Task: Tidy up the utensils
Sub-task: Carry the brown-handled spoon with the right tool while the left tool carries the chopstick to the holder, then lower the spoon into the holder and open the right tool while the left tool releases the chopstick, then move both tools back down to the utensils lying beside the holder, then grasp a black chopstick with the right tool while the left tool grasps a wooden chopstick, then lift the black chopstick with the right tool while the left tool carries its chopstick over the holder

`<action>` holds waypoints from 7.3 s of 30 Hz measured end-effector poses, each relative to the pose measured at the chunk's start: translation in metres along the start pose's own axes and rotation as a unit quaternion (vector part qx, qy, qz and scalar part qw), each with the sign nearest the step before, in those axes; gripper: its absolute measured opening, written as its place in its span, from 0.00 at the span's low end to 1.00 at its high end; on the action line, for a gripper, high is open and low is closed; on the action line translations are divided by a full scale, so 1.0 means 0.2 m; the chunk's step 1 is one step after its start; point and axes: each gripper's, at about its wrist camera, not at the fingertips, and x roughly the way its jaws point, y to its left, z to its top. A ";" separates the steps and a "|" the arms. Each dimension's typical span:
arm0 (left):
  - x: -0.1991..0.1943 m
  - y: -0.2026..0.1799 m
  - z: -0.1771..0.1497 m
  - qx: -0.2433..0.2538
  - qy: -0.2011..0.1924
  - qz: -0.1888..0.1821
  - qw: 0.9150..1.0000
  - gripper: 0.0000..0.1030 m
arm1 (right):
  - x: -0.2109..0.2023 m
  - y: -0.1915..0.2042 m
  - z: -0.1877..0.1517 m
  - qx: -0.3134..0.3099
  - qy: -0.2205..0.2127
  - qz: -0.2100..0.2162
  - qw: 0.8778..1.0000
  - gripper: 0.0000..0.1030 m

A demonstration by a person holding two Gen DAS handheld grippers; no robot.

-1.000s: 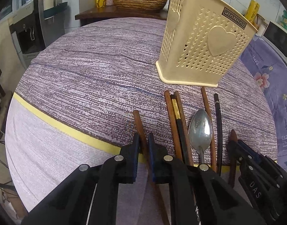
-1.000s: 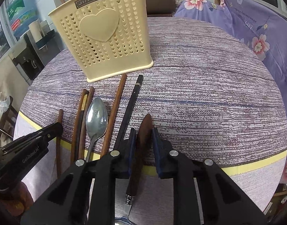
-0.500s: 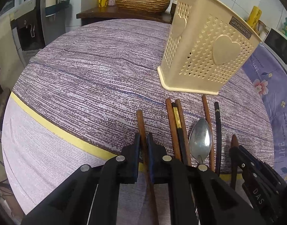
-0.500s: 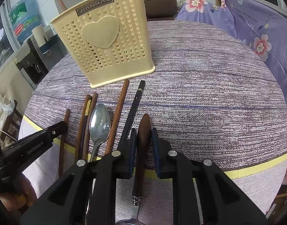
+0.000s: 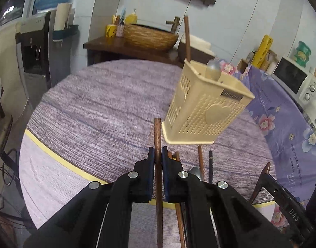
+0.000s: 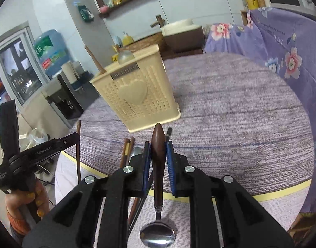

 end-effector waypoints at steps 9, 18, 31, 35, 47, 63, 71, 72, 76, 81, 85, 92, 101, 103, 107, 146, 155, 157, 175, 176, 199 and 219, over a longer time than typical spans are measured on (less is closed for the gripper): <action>-0.18 -0.01 0.08 0.007 -0.047 -0.019 0.999 0.08 | -0.16 0.03 0.04 -0.015 -0.038 0.023 0.999 0.16; -0.27 -0.03 0.12 0.009 -0.070 -0.028 0.997 0.08 | -0.21 0.06 0.06 -0.023 -0.049 0.038 0.998 0.16; -0.32 -0.04 0.19 0.014 -0.090 -0.033 0.995 0.08 | -0.24 0.08 0.13 -0.027 -0.064 0.048 0.996 0.16; -0.33 -0.05 0.22 0.016 -0.093 -0.037 0.995 0.08 | -0.24 0.09 0.16 -0.032 -0.067 0.051 0.996 0.16; -0.41 -0.10 0.38 0.027 -0.106 -0.066 0.992 0.07 | -0.25 0.15 0.36 -0.054 -0.074 0.066 0.994 0.16; -0.57 -0.33 0.91 0.053 -0.183 -0.075 0.979 0.08 | -0.22 0.39 1.00 -0.116 -0.135 0.033 0.983 0.16; -0.31 -0.38 0.92 0.065 -0.169 -0.040 0.983 0.08 | 0.05 0.36 1.03 -0.132 -0.132 -0.023 0.982 0.16; -0.26 -0.37 0.89 0.066 -0.162 -0.037 0.984 0.07 | 0.10 0.34 1.00 -0.132 -0.124 -0.025 0.983 0.16; -0.10 -0.35 0.77 0.069 -0.131 -0.032 0.988 0.08 | 0.23 0.31 0.88 -0.134 -0.099 -0.030 0.986 0.16; 0.02 -0.33 0.64 0.079 -0.104 -0.025 0.991 0.08 | 0.35 0.27 0.77 -0.133 -0.074 -0.034 0.988 0.16; 0.11 -0.31 0.60 0.071 -0.082 -0.021 0.994 0.07 | 0.40 0.25 0.72 -0.126 -0.060 -0.035 0.990 0.16; 0.16 -0.29 0.58 0.065 -0.069 -0.023 0.995 0.07 | 0.41 0.24 0.70 -0.122 -0.062 -0.032 0.990 0.16; 0.00 -0.28 0.51 0.069 -0.093 -0.029 0.993 0.43 | 0.29 0.22 0.66 -0.108 -0.081 -0.017 0.991 0.43; -0.05 -0.25 0.44 0.065 -0.101 -0.019 0.993 0.52 | 0.23 0.23 0.61 -0.113 -0.077 -0.034 0.990 0.43; -0.04 -0.18 0.31 0.064 -0.077 0.012 0.995 0.52 | 0.19 0.23 0.47 -0.122 -0.044 -0.071 0.989 0.43; 0.19 0.05 -0.28 0.037 0.073 0.029 0.996 0.24 | 0.44 0.07 -0.12 -0.034 0.137 -0.085 0.986 0.36; 0.22 0.07 -0.28 0.030 0.084 0.018 0.996 0.24 | 0.53 0.11 -0.11 -0.058 0.147 -0.113 0.981 0.20; 0.21 0.07 -0.27 0.031 0.082 0.018 0.996 0.24 | 0.53 0.07 -0.10 -0.042 0.150 -0.106 0.982 0.18; 0.38 -0.05 -0.16 0.033 0.088 0.033 0.995 0.24 | 0.66 0.02 0.07 0.021 0.150 -0.141 0.978 0.18; 0.40 -0.06 -0.16 0.034 0.091 0.039 0.994 0.24 | 0.66 0.02 0.07 0.022 0.150 -0.142 0.978 0.18; 0.51 -0.05 -0.11 0.036 0.100 0.060 0.993 0.08 | 0.75 -0.05 0.14 0.046 0.133 -0.122 0.983 0.09; -0.06 -0.01 0.15 0.007 -0.043 -0.033 0.999 0.08 | 0.05 -0.07 0.37 0.061 0.017 0.074 0.995 0.08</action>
